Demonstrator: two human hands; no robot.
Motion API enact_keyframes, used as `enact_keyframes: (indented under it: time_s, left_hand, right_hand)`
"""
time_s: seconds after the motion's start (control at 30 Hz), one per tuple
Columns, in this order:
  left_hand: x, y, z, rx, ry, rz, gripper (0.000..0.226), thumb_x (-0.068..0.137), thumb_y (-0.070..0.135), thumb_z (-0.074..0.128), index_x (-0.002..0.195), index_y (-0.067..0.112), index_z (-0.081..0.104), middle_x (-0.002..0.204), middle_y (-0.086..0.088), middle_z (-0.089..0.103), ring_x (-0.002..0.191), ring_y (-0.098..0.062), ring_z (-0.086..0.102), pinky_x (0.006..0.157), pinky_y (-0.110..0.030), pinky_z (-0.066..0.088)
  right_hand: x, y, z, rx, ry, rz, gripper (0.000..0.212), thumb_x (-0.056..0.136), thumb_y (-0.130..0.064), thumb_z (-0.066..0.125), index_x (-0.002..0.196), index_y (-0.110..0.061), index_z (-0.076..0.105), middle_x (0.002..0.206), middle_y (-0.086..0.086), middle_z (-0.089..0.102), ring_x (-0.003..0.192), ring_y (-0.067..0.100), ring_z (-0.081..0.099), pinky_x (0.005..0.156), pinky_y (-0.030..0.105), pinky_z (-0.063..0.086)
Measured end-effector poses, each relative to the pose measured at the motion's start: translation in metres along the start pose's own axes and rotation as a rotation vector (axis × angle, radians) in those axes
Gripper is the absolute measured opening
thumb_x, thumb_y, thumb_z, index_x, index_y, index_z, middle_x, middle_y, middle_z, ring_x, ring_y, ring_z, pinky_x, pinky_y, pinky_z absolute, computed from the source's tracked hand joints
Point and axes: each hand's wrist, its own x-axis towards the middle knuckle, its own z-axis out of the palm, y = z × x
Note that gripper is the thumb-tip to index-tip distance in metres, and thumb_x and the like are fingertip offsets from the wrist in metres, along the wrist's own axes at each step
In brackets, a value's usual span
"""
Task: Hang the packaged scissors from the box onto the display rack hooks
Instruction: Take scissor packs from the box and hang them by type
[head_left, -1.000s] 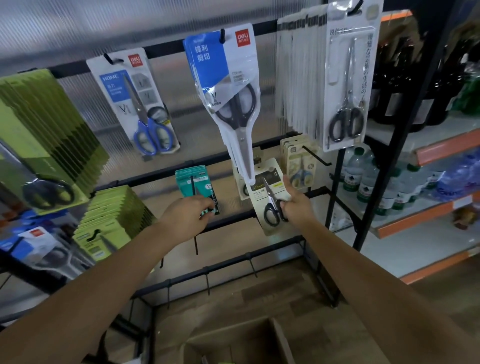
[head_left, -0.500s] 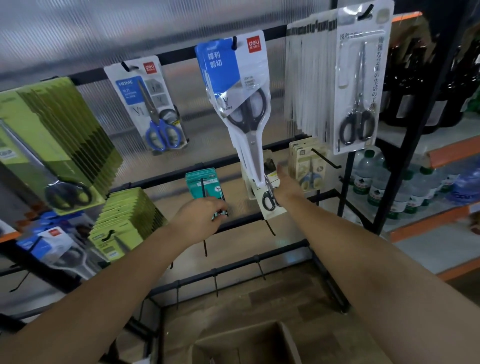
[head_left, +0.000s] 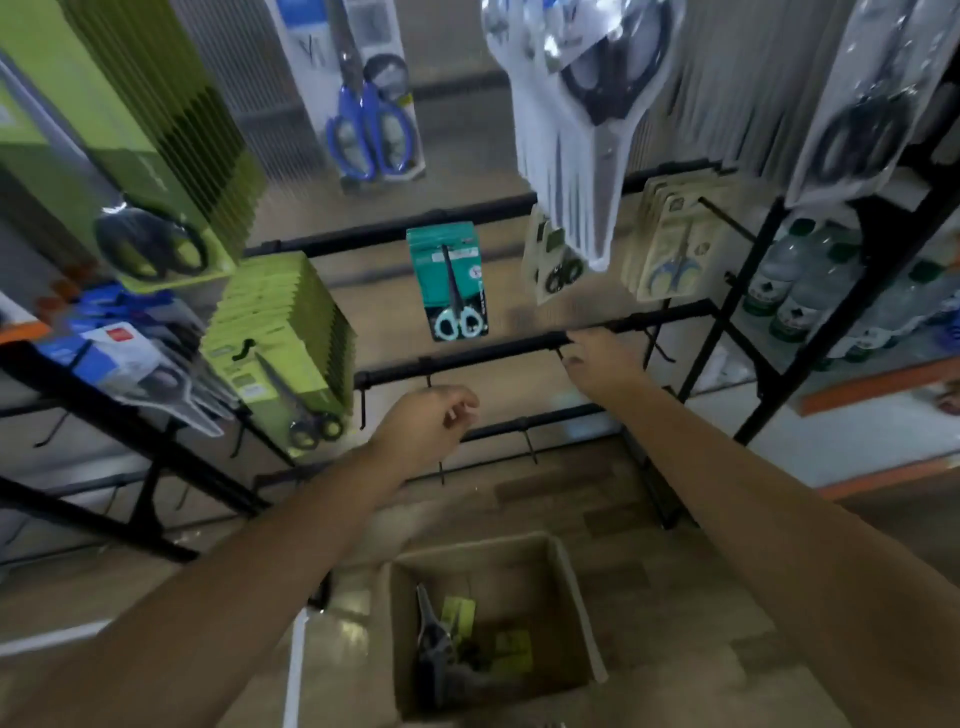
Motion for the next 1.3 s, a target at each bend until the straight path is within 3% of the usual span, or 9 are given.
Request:
enact_keyframes:
  time_s: [0.23,0.37,0.47,0.57,0.73,0.87,0.97,1.07,1.3]
  left_hand:
    - [-0.073,-0.104,0.078,-0.106,-0.278,-0.336,0.025,0.094,0.018,0.053,0.117,0.011,0.061,0.116,-0.010,0.063,0.104,-0.024,0.058,0.079,-0.018,0.043]
    - [-0.124,-0.163,0.126,-0.319,-0.217,-0.569,0.018,0.089,0.001,0.057,0.105,-0.002,0.066,0.092,-0.013,0.061,0.090,-0.028,0.057,0.073,-0.017,0.043]
    - [-0.160,-0.206,0.189,-0.394,-0.288,-0.730,0.020,0.091,0.005,0.056,0.108,-0.003,0.064,0.108,-0.019,0.063,0.104,-0.035,0.058,0.087,-0.032,0.043]
    - [-0.196,-0.250,0.273,-0.448,-0.324,-0.850,0.010,0.088,0.005,0.060,0.084,0.011,0.066,0.089,-0.011,0.062,0.079,-0.023,0.059,0.062,-0.012,0.045]
    - [-0.225,-0.313,0.457,-0.462,-0.438,-0.936,0.029,0.089,0.011,0.062,0.117,0.006,0.060,0.119,-0.015,0.059,0.107,-0.028,0.056,0.086,-0.027,0.043]
    - [-0.193,-0.361,0.574,-0.351,-0.400,-0.905,0.038,0.094,0.012,0.051,0.131,0.008,0.046,0.130,-0.015,0.052,0.116,-0.030,0.051,0.094,-0.036,0.044]
    - [-0.158,-0.396,0.642,-0.244,-0.369,-0.916,0.058,0.092,0.016,0.054,0.144,0.010,0.029,0.140,-0.016,0.039,0.124,-0.034,0.043,0.100,-0.041,0.042]
    - [-0.152,-0.419,0.681,-0.064,-0.543,-0.854,0.072,0.088,0.027,0.063,0.145,0.008,0.024,0.146,-0.018,0.030,0.131,-0.035,0.035,0.106,-0.041,0.036]
    - [-0.164,-0.413,0.687,0.265,-0.719,-0.646,0.056,0.091,0.023,0.056,0.142,0.018,0.031,0.139,-0.013,0.044,0.124,-0.031,0.047,0.096,-0.037,0.040]
  right_hand:
    - [-0.041,0.019,0.096,0.002,-0.277,0.223,0.034,0.099,-0.011,0.040,0.131,-0.003,0.048,0.114,0.015,0.058,0.095,0.029,0.056,0.079,0.022,0.049]
    - [-0.051,0.050,0.170,0.078,-0.310,0.361,0.032,0.097,-0.015,0.048,0.125,-0.001,0.054,0.127,0.017,0.055,0.113,0.035,0.052,0.089,0.034,0.042]
    - [-0.066,0.089,0.254,0.406,-0.330,0.643,0.033,0.096,-0.005,0.045,0.126,0.003,0.052,0.132,0.023,0.051,0.122,0.038,0.048,0.080,0.028,0.043]
    - [-0.083,0.140,0.347,0.401,-0.378,0.854,0.031,0.092,-0.005,0.050,0.121,0.004,0.055,0.115,0.027,0.059,0.107,0.038,0.058,0.069,0.032,0.047]
    - [-0.101,0.248,0.523,-0.041,-0.636,0.547,0.026,0.093,-0.009,0.051,0.115,-0.001,0.061,0.117,0.019,0.061,0.109,0.033,0.057,0.086,0.031,0.045]
    - [-0.079,0.308,0.640,-0.204,-0.725,0.281,0.030,0.090,-0.019,0.057,0.118,-0.010,0.060,0.119,0.015,0.061,0.107,0.029,0.058,0.076,0.024,0.041]
    - [-0.055,0.342,0.716,-0.470,-0.808,0.010,0.088,0.079,-0.040,0.070,0.148,-0.018,0.020,0.147,0.013,0.030,0.132,0.031,0.032,0.100,0.035,0.032]
    - [-0.049,0.359,0.757,-0.702,-0.883,-0.135,0.133,0.061,-0.057,0.077,0.146,-0.025,-0.020,0.154,0.013,0.007,0.139,0.037,0.011,0.109,0.052,0.017]
    - [-0.065,0.367,0.763,-0.947,-0.795,-0.386,0.121,0.064,-0.055,0.075,0.148,-0.011,0.000,0.142,0.016,0.032,0.125,0.033,0.035,0.098,0.044,0.031]
